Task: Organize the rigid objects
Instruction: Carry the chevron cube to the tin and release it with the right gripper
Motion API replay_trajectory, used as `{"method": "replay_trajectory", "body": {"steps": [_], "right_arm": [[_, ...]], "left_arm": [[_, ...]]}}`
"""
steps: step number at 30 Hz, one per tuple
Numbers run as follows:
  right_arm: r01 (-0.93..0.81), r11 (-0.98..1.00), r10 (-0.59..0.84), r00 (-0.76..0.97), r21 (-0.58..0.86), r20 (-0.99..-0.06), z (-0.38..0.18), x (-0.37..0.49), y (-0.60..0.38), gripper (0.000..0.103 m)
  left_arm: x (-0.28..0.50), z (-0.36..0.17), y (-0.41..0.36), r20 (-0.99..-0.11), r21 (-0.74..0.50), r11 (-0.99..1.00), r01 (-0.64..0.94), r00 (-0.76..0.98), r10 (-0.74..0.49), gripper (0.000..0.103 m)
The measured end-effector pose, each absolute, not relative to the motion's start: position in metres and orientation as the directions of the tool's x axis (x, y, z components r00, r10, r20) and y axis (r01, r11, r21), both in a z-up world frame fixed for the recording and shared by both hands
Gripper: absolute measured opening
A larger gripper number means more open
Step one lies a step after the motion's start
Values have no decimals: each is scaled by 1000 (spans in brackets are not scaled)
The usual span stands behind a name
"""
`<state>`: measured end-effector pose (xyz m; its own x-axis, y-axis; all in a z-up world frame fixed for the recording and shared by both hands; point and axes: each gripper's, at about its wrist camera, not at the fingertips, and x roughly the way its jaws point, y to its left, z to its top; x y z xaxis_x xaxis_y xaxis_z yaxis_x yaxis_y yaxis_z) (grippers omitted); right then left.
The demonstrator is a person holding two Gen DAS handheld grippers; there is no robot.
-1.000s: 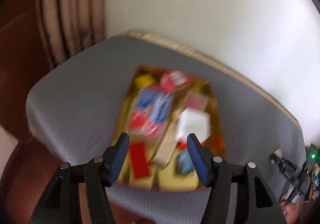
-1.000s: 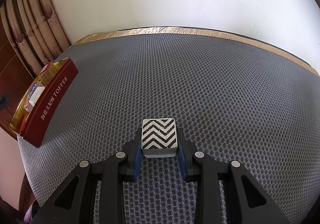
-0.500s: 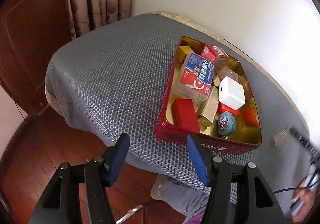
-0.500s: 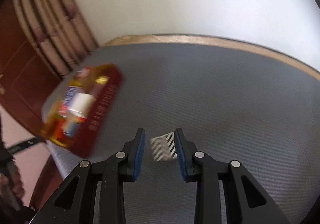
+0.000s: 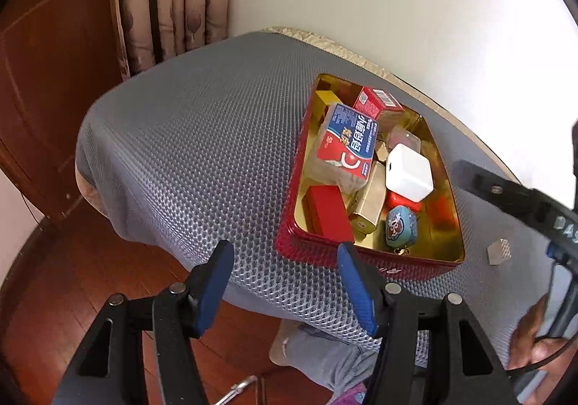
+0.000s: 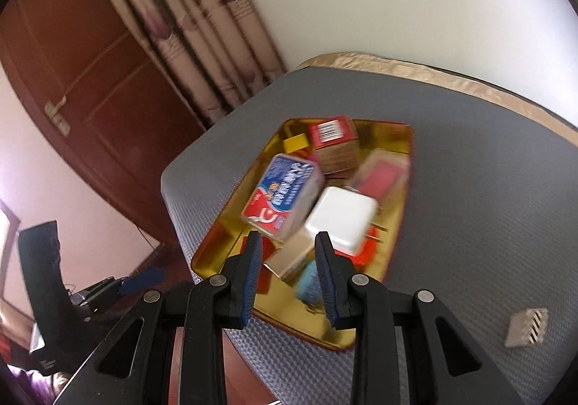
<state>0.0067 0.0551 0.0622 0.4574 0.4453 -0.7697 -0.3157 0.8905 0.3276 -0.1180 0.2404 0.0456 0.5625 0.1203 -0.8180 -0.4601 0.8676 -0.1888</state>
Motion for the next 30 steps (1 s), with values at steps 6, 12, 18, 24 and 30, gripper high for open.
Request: {"method": "replay_trajectory", "body": {"steps": [6, 12, 18, 24, 30], "right_arm": [[-330, 899, 415, 429, 289, -802, 42, 10, 77, 28], [-168, 986, 116, 586, 19, -802, 66, -18, -5, 84], [-17, 999, -37, 447, -50, -894, 20, -15, -94, 80], [-30, 998, -46, 359, -60, -932, -24, -4, -101, 28], [-114, 992, 94, 455, 47, -886, 11, -9, -73, 28]], "left_arm": [[-116, 40, 244, -830, -202, 863, -463, 549, 101, 61], [-118, 36, 250, -837, -247, 845, -474, 544, 61, 61], [-116, 32, 244, -847, -249, 850, -465, 530, 42, 61], [-112, 31, 237, -855, -217, 868, -446, 516, 52, 61], [-114, 31, 241, -851, -230, 858, -459, 523, 52, 61]]}}
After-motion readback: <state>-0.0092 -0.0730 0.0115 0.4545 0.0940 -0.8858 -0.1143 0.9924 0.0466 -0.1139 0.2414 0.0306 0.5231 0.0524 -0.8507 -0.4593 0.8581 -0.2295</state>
